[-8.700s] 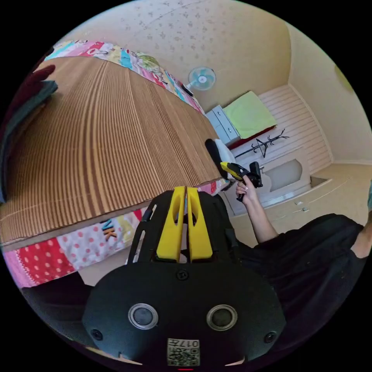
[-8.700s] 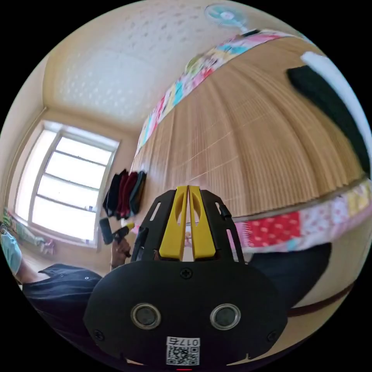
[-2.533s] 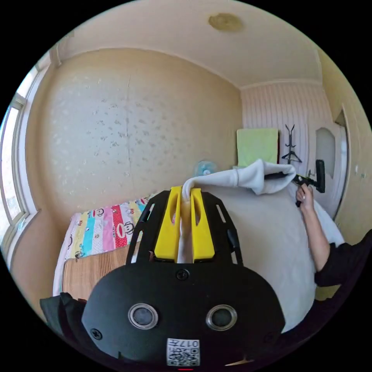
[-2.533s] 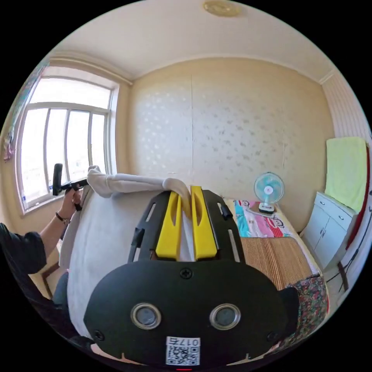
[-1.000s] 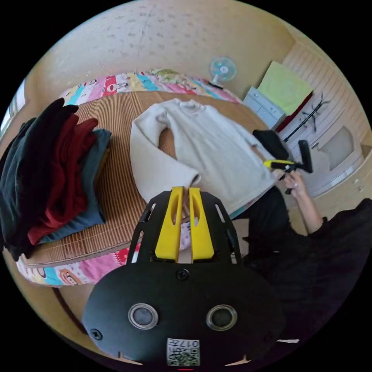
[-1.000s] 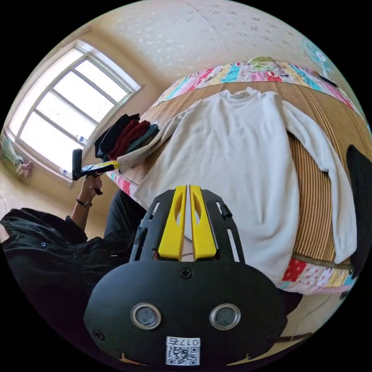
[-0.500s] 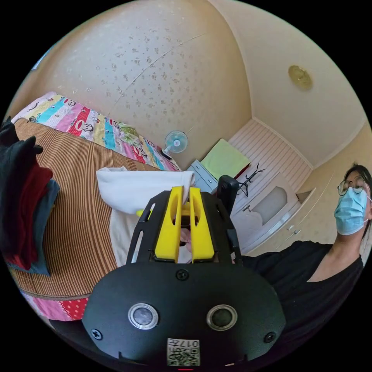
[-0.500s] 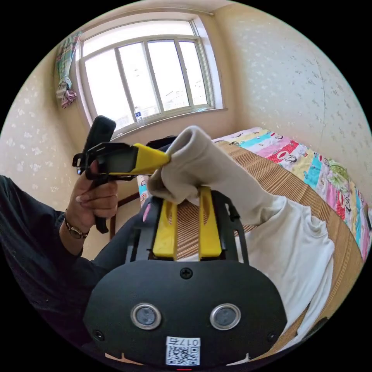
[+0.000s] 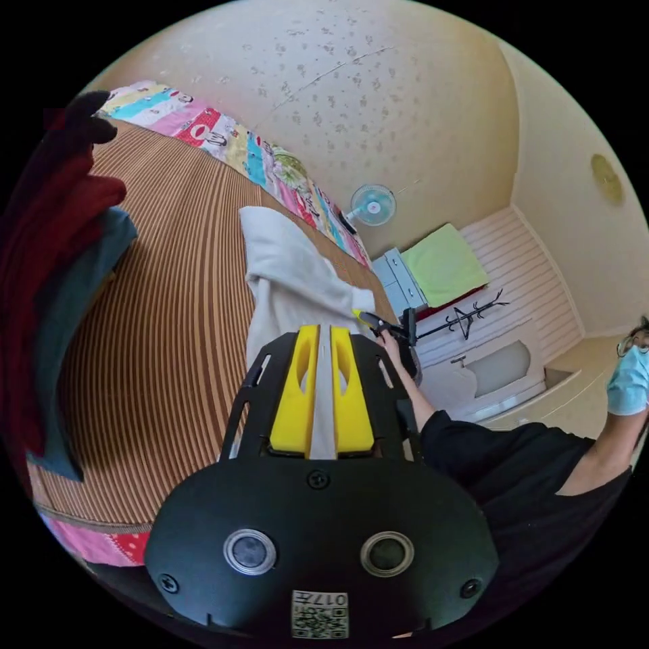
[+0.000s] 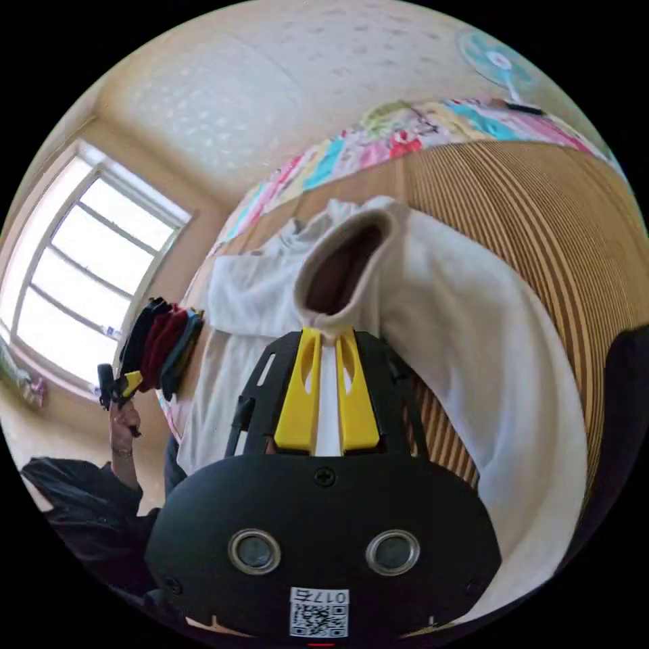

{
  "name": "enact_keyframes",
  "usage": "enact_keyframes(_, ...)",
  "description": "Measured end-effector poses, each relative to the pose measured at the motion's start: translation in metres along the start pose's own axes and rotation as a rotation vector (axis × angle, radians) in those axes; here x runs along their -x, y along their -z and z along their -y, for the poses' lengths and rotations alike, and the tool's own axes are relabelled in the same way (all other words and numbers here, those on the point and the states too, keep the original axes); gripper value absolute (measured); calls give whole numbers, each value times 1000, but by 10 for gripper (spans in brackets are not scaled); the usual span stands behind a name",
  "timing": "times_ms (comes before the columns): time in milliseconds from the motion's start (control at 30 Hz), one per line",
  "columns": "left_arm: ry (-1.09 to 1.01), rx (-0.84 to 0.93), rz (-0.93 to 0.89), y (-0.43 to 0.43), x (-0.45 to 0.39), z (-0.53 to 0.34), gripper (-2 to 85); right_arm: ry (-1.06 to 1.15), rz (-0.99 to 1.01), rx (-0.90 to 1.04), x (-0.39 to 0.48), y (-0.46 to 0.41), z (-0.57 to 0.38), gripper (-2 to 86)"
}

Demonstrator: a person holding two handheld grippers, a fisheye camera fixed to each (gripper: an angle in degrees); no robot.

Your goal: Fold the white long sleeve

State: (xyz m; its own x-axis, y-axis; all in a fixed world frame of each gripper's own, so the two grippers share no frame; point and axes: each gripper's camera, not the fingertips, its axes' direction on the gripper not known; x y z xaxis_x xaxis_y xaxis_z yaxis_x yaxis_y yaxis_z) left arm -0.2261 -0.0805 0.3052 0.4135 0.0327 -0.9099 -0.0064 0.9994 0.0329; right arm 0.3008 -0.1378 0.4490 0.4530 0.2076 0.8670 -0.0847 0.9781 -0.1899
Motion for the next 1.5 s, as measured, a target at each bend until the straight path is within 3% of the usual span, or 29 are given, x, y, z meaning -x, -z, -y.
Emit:
enact_keyframes(67,19,19,65,-33,27,35,79,-35,137,-93,-16,14,-8,24)
enact_keyframes(133,15,42,106,-57,44,62,100,-52,106,-116,-14,25,-5,23)
enact_keyframes(233,64,167,145,-102,72,94,129,98,42,-208,21,51,8,21)
enact_keyframes(300,50,199,166,-123,80,100,125,192,-98,-343,47,76,11,19)
enact_keyframes(400,3,191,138,-134,88,106,63,156,-193,-438,43,88,15,20)
enact_keyframes(467,-10,119,82,-114,94,105,42,79,-177,-330,25,76,28,22)
enact_keyframes(567,-30,55,162,-82,97,96,39,63,-105,-182,5,51,37,27)
enact_keyframes(633,67,79,194,-77,117,88,40,42,-62,-104,-4,36,39,31)
enact_keyframes(700,178,91,116,-76,143,80,46,-16,31,-116,-16,39,38,41)
enact_keyframes(800,242,-46,-39,-59,161,67,69,-68,87,-180,-27,57,36,68)
enact_keyframes(1033,63,-131,165,-66,107,106,135,-262,192,-347,-52,107,30,123)
enact_keyframes(1133,42,-12,279,-103,102,133,129,-319,232,-232,-60,106,49,68)
enact_keyframes(1233,-2,73,356,-126,105,146,61,-300,225,-84,-51,106,79,46)
enact_keyframes(1400,-57,-185,-65,-67,125,132,28,249,381,-338,30,174,93,28)
enact_keyframes(1500,49,-232,-170,-52,166,126,23,82,333,-335,3,168,106,25)
